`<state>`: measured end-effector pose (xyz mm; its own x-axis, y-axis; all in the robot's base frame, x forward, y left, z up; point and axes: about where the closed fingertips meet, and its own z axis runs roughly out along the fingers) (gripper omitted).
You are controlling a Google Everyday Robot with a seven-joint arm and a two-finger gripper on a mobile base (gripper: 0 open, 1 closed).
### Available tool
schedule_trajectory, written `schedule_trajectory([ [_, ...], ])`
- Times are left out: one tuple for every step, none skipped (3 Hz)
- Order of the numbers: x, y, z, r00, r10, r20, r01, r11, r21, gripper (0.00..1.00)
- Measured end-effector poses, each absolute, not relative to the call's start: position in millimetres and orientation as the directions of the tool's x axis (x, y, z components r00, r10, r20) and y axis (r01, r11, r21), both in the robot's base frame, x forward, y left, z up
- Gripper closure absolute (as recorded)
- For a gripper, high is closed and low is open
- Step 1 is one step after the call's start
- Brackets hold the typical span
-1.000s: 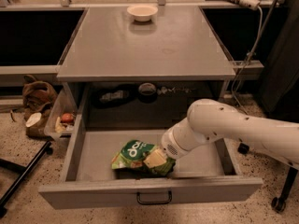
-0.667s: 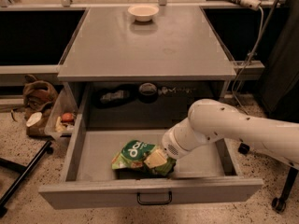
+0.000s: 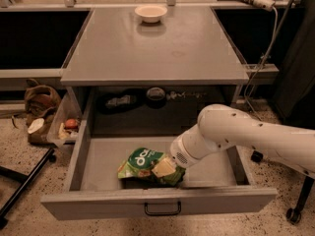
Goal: Place green rice chip bag into top drawer
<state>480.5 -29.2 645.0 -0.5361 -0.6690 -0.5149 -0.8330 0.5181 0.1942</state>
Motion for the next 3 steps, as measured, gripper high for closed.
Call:
schedule_trajectory([
  [480.5,-29.1,645.0,-0.536,-0.669,-0.515,-0.833,0.518,0.194,0.10],
  [480.5,-29.1,645.0,-0.536,-0.669,-0.515,-0.833,0.518,0.194,0.00],
  [480.5,-29.1,645.0,-0.536,-0.669,-0.515,-0.833,0.518,0.194,0.00],
])
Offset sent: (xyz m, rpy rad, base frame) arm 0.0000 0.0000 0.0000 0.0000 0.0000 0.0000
